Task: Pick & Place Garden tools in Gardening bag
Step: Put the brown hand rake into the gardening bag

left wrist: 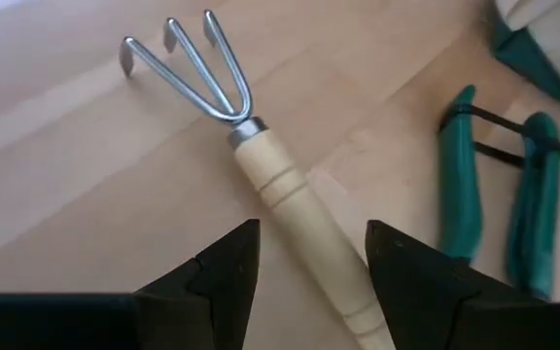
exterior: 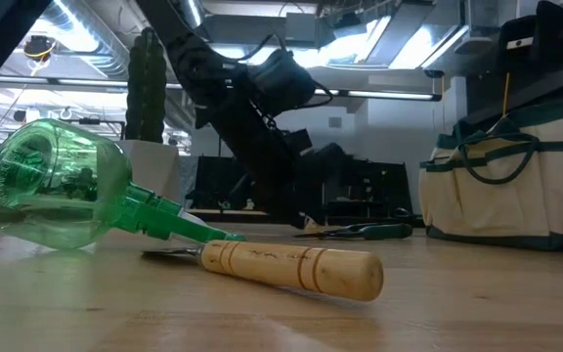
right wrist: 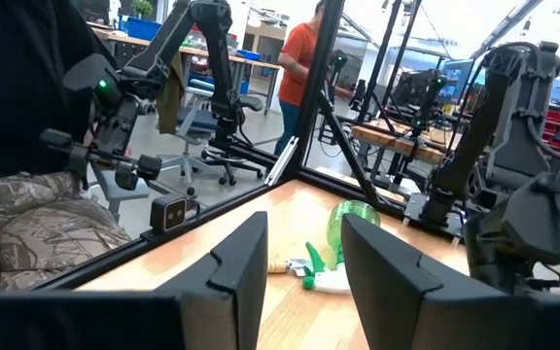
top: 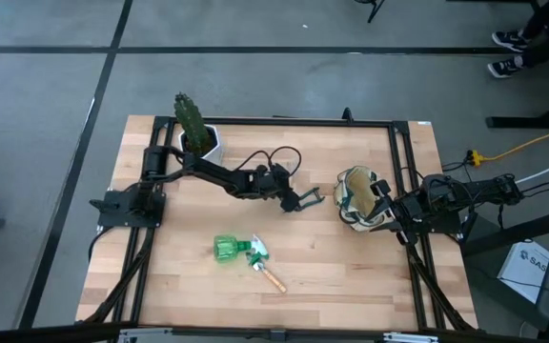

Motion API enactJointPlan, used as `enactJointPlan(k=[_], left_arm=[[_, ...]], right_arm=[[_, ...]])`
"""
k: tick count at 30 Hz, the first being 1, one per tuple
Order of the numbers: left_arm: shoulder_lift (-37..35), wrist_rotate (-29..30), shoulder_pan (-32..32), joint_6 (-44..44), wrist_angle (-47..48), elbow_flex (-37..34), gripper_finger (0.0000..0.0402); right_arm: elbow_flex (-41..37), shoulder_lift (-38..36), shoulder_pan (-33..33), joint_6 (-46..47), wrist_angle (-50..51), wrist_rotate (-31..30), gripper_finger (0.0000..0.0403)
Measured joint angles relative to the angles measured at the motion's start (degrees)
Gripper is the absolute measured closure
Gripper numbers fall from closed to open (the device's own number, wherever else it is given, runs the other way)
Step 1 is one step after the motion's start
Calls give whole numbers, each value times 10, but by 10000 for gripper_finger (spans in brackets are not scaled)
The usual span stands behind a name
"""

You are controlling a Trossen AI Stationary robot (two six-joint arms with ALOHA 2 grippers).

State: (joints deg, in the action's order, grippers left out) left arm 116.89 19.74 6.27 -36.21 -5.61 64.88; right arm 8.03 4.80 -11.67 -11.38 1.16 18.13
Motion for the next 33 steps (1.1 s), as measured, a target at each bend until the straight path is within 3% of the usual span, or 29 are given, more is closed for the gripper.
enactJointPlan(k=[8, 17, 22, 26, 33], left_arm=[[4, 14, -3, 117, 20, 0, 229], [-1, -12, 5, 167, 30, 0, 339], [-28, 3, 15, 212, 34, -2, 339], [-74, 32, 22, 249, 26, -1, 339], [-172, 35, 33, 309, 3, 0, 339]], right_arm=[[0, 0, 0, 0, 0, 0, 266], [0, 0, 0, 0, 0, 0, 266], [0, 0, 0, 0, 0, 0, 266], [0, 0, 0, 0, 0, 0, 266], [0, 0, 0, 0, 0, 0, 266]])
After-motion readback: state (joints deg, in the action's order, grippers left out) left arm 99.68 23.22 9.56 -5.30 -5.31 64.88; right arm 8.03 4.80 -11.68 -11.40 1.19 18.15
